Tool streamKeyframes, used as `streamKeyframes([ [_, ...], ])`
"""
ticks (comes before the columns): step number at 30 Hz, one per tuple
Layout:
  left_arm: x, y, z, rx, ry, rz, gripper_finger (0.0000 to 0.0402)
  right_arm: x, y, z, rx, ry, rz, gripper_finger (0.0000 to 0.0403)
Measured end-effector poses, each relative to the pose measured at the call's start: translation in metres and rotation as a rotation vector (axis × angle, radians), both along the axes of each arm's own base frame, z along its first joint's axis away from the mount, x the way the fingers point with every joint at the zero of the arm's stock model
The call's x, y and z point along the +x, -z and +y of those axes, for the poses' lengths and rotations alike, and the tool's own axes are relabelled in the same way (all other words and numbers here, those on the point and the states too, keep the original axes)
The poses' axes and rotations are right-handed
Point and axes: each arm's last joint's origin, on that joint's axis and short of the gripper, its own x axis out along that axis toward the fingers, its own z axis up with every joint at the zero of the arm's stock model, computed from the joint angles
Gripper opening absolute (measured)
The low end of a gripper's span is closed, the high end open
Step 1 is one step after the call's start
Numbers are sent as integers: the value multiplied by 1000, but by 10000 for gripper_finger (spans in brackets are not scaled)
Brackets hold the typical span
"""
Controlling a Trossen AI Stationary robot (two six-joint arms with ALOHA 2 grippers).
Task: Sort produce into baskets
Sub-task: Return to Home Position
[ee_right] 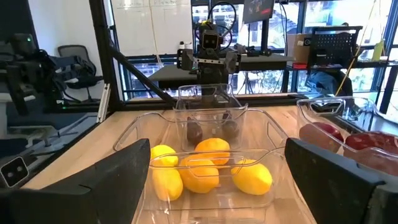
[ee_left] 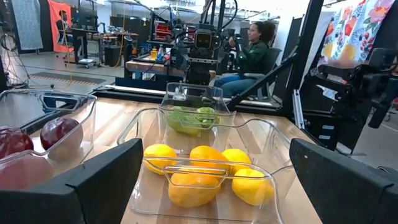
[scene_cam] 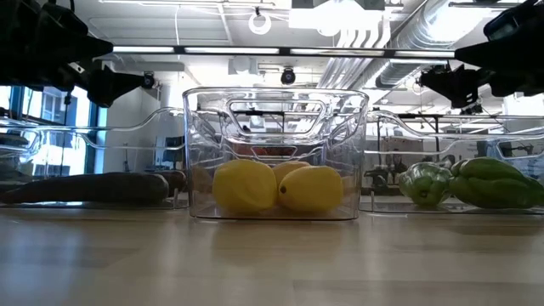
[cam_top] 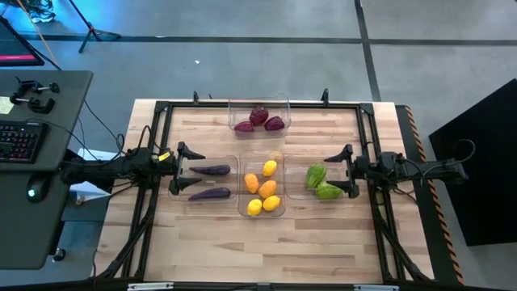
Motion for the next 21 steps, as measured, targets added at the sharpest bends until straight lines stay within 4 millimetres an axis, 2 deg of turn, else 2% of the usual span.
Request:
streamKeyframes([
  [21, 0, 0, 0, 0, 0, 0, 394, 0, 0, 0, 30, -1, 1, 362],
])
